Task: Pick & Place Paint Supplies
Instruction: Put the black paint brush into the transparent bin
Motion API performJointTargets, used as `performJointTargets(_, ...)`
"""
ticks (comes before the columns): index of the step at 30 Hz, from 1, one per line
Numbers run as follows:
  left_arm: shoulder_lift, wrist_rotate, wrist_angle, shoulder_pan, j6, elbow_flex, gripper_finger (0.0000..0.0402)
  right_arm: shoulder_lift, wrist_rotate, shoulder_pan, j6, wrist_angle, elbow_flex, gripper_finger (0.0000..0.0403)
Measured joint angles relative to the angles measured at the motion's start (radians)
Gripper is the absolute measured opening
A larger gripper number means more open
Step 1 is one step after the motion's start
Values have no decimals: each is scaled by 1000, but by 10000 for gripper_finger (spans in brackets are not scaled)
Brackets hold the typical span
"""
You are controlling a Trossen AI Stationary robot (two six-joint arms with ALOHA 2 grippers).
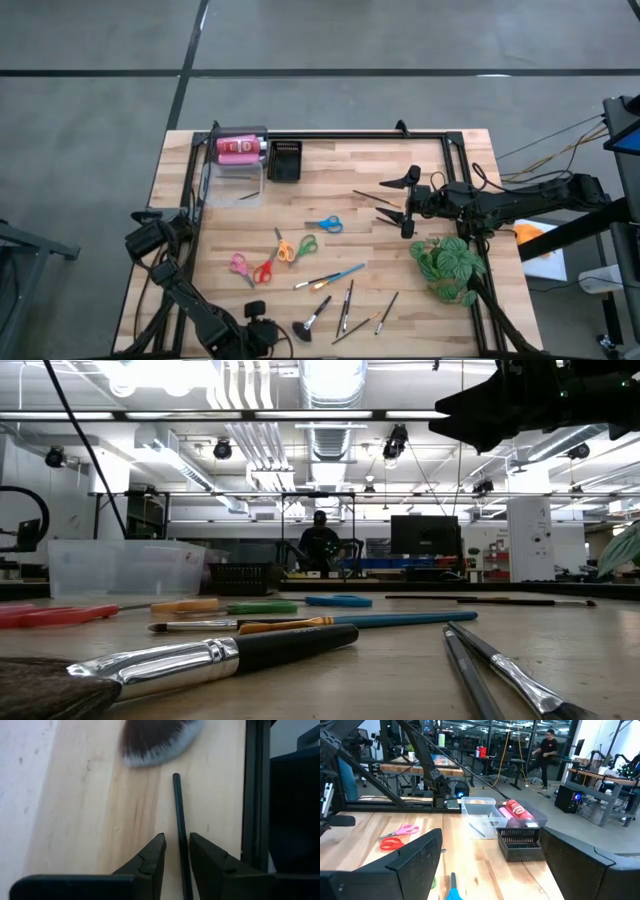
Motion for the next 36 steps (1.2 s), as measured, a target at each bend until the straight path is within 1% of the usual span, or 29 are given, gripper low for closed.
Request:
performJointTargets(8, -1, 3, -23, 4, -42, 0, 90, 0, 0, 0, 0, 0, 0, 331)
performJointTargets(11, -1, 3, -25, 4, -42, 1, 84, 0, 0, 0, 0, 0, 0, 331)
performJointTargets(19, -1, 3, -34, 5, -46, 0, 33, 0, 0, 0, 0, 0, 0, 331)
performJointTargets(25, -1, 2, -35, 5, -48, -1, 5, 0, 0, 0, 0, 0, 0, 331)
performJointTargets(36, -1, -1, -33, 5, -47, 0, 4, 1, 0, 0, 0, 0, 0, 331)
